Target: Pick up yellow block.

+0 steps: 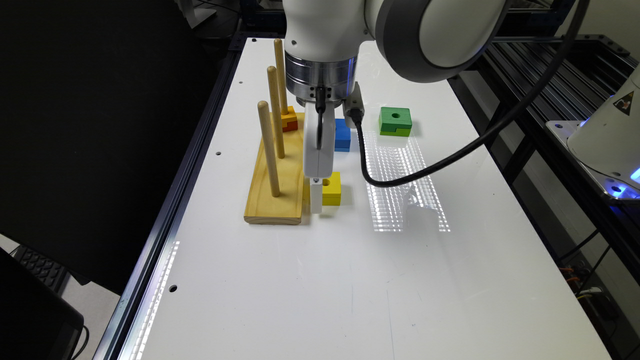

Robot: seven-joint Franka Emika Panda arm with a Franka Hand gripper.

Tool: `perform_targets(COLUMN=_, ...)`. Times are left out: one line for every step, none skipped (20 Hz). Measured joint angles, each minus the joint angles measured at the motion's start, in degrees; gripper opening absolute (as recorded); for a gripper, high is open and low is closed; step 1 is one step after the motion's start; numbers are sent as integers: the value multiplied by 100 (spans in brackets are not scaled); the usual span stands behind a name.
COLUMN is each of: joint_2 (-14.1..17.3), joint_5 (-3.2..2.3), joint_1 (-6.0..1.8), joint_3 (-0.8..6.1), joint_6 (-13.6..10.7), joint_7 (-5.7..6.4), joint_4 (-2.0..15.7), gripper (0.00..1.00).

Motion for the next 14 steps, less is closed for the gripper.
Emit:
perform_targets(joint_2=0, joint_5=0, joint_1=0, joint_3=0, joint_6=0, joint_7=0, joint_4=0, gripper=100)
perform_targets(joint_2=1, joint_5=0, joint_1=0, joint_3=0, joint_6=0, joint_7=0, joint_4=0, gripper=100)
perform_targets(joint_2=9, joint_5=0, joint_1=0, joint_3=-1, joint_6=0, joint_7=0, joint_4=0, gripper=100)
perform_targets(joint_2=39, joint_5=-1, joint_1=0, joint_3=-2, joint_6=5, joint_7=0, joint_4=1, gripper=100)
perform_targets(joint_2=92, joint_5=-9, joint_1=1, joint_3=-4, joint_6=54, joint_7=1, joint_4=4, gripper=100)
perform_targets(joint_2=96, joint_5=-21, joint_1=4, joint_3=-6, joint_6=62, joint_7=4, joint_4=16, gripper=100)
perform_targets(joint_2=103, joint_5=-28, joint_1=4, joint_3=-7, joint_6=68, joint_7=4, joint_4=24, gripper=100)
perform_targets(joint_2=105, joint_5=-32, joint_1=5, joint_3=-7, joint_6=69, joint_7=4, joint_4=27, gripper=100)
perform_targets(joint_2=106, joint_5=-37, joint_1=5, joint_3=-7, joint_6=69, joint_7=4, joint_4=28, gripper=100)
perform_targets(joint_2=106, joint_5=-45, joint_1=5, joint_3=-4, joint_6=69, joint_7=4, joint_4=28, gripper=0)
perform_targets(joint_2=106, joint_5=-45, joint_1=5, joint_3=-4, joint_6=69, joint_7=4, joint_4=28, gripper=0)
perform_targets(joint_2=106, joint_5=-45, joint_1=5, joint_3=-4, joint_6=69, joint_7=4, joint_4=28, gripper=0)
perform_targets(joint_2=106, joint_5=-45, joint_1=5, joint_3=-4, joint_6=69, joint_7=4, joint_4=28, gripper=0)
perform_targets(joint_2=106, joint_5=-45, joint_1=5, joint_3=-4, joint_6=69, joint_7=4, joint_4=28, gripper=0)
